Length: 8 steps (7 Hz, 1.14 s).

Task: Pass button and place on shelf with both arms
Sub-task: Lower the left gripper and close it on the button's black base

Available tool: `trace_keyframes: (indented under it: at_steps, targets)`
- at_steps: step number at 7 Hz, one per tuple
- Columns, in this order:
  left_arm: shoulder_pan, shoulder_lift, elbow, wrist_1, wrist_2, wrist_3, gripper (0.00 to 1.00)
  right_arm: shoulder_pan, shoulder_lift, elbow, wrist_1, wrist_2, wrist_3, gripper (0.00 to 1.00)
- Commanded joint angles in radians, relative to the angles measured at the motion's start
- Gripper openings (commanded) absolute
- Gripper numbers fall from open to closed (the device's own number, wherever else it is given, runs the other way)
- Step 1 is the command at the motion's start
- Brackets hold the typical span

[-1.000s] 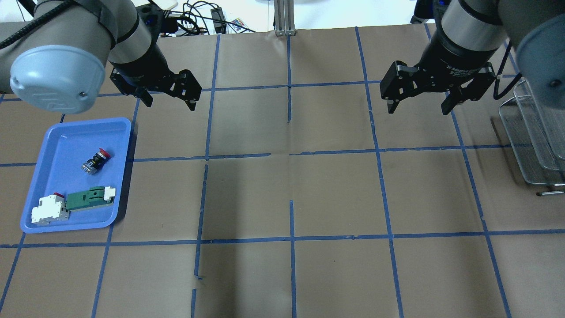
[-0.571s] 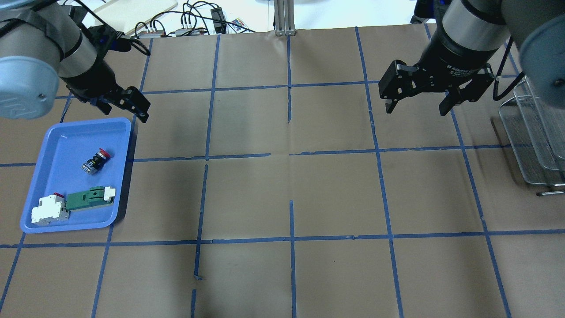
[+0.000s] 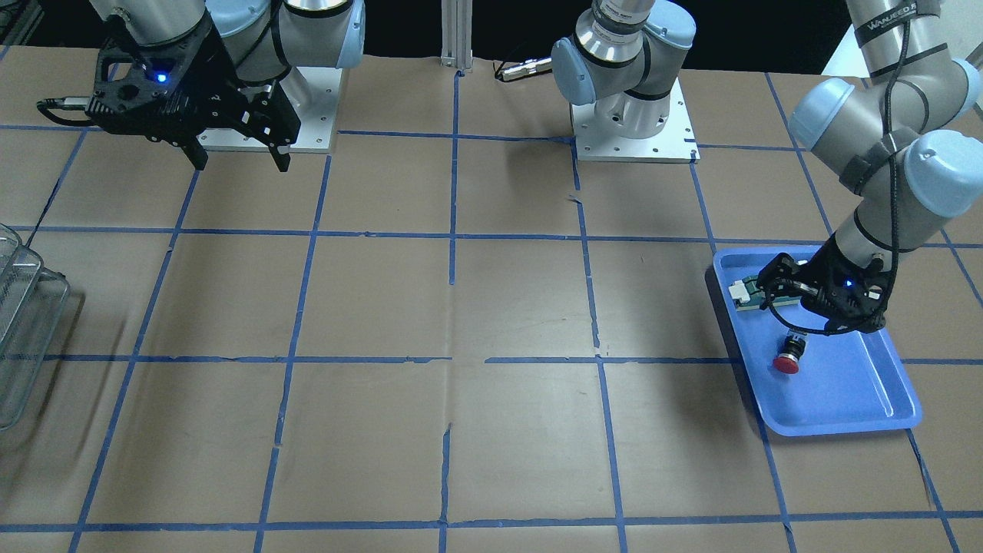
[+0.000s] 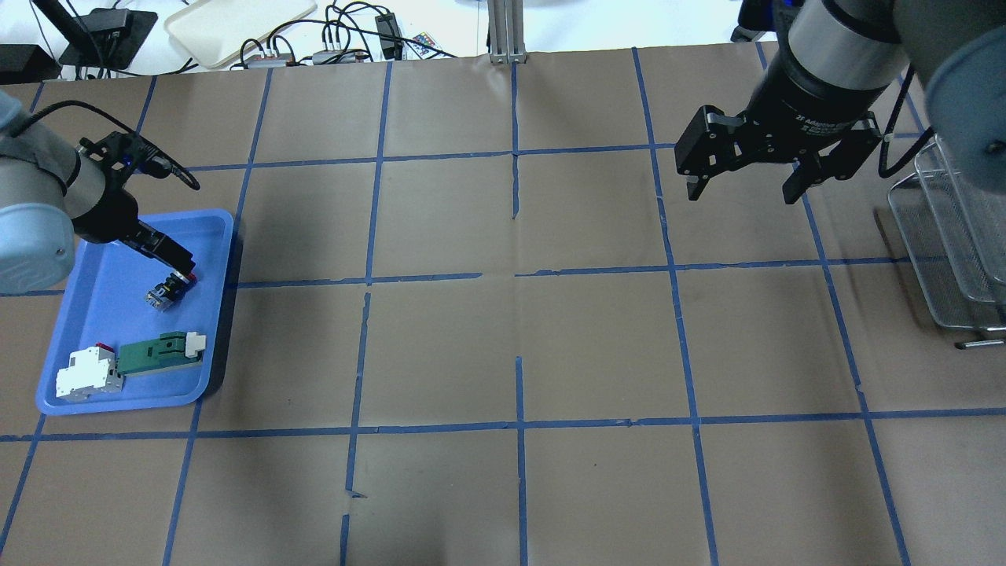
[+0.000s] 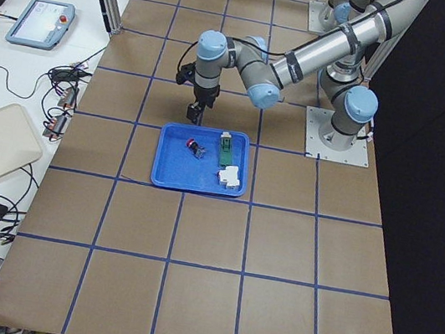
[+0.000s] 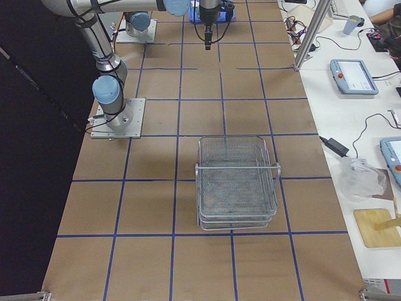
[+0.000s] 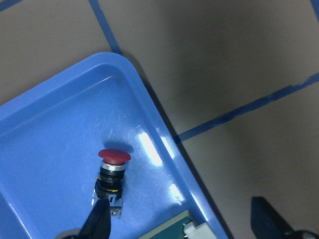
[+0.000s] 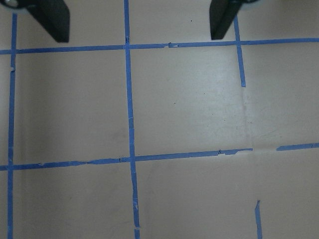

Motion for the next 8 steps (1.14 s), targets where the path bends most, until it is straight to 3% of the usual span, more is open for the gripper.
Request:
trace_keyframes:
  at_steps: [1,5,6,7,8]
  targets:
    - [0.073,-0.072,-0.047,0.131,0.002,0.237,1.0,0.0,0.0,0.0,0.002,-0.001,0.0,1.0]
    - [0.073,-0.189,-0.039,0.202,0.005,0.242,1.0,0.0,0.001,0.0,-0.009,0.0,0.0,1.0]
    - [0.076,-0.189,-0.035,0.202,0.004,0.248,0.9,0.0,0.003,0.0,-0.007,0.0,0.0,1.0]
    - [0.079,-0.185,-0.033,0.202,0.014,0.248,0.36,0.0,0.004,0.0,-0.007,0.0,0.0,1.0]
    - [0.079,-0.183,-0.038,0.202,0.023,0.248,0.06,0.0,0.003,0.0,-0.007,0.0,0.0,1.0]
